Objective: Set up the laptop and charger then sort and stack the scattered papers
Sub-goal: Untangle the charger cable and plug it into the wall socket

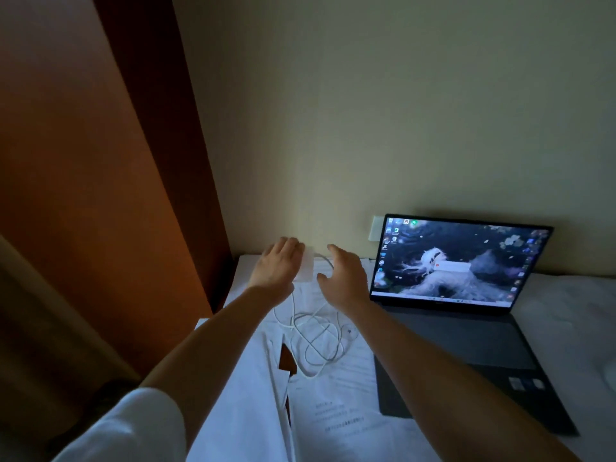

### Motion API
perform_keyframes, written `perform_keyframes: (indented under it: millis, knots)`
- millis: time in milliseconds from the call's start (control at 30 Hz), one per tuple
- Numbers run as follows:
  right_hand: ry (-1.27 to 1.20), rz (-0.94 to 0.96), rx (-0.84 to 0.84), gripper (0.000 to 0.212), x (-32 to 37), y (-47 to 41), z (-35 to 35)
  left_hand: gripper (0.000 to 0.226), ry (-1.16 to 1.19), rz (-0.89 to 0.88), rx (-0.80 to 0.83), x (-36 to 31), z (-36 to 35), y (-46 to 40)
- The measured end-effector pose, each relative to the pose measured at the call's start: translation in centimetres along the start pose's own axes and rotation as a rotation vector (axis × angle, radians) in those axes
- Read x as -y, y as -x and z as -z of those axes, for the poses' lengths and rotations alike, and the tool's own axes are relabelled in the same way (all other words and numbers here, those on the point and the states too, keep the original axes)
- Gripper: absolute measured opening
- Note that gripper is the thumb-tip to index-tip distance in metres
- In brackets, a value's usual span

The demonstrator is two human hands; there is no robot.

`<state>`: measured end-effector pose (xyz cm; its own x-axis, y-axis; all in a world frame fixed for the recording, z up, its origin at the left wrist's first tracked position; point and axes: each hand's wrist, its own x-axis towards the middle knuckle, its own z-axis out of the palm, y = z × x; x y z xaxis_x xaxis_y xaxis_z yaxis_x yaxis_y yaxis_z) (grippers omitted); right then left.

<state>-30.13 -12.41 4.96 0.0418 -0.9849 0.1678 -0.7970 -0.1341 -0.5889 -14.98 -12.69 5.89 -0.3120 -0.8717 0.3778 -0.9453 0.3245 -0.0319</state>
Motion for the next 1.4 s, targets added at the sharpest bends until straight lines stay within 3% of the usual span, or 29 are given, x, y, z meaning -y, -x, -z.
perform_keyframes:
  millis: [100, 200, 300, 433, 500, 600, 667, 867, 1100, 1267, 1400]
  knots:
    - [-0.242, -0.113, 0.119, 0.05, -1.1, -2.6, 1.4, 0.073, 0.059, -0.112, -0.112, -0.7, -0.4, -3.0]
    - [-0.383, -0.119, 0.042, 0.032, -2.5, -4.8, 2.5, 0.069, 0.127, -0.158, -0.179, -1.4, -0.9, -6.2]
    - [-0.387, -0.124, -0.022, 0.029, -3.6, -6.9, 3.3, 0.068, 0.196, -0.162, -0.209, -1.9, -2.1, -9.0]
    - [-0.436, -0.18, -0.112, 0.026, -4.8, -8.5, 3.3, 0.072, 0.39, 0.237, -0.103, -3.2, -3.0, -10.9]
    - [-0.422, -0.195, -0.154, 0.027, -5.2, -8.3, 3.1, 0.057, 0.576, 0.468, -0.002, -3.6, -3.4, -11.4]
    - [-0.391, -0.185, -0.178, 0.028, -5.4, -7.5, 2.6, 0.035, 1.057, 0.814, 0.097, -4.3, -3.4, -11.9]
    - [-0.396, -0.173, -0.174, 0.029, -5.6, -7.0, 2.2, 0.028, 1.321, 0.931, 0.154, -4.7, -3.3, -11.6]
    - [-0.391, -0.154, -0.149, 0.041, -5.4, -5.3, 1.4, 0.03, 1.484, 0.957, 0.271, -4.6, -3.0, -10.1]
    - [-0.406, -0.122, -0.189, 0.036, -4.6, -3.8, 1.4, 0.032, 1.684, 1.009, 0.314, -5.4, -2.5, -9.2]
    - [-0.403, -0.128, -0.048, 0.02, -4.5, -4.2, 2.7, 0.032, 1.738, 1.033, 0.326, -5.8, -2.2, -10.0]
    - [-0.451, -0.136, 0.037, 0.024, -5.0, -4.9, 3.9, 0.031, 1.706, 1.004, 0.353, -6.1, -1.9, -11.6]
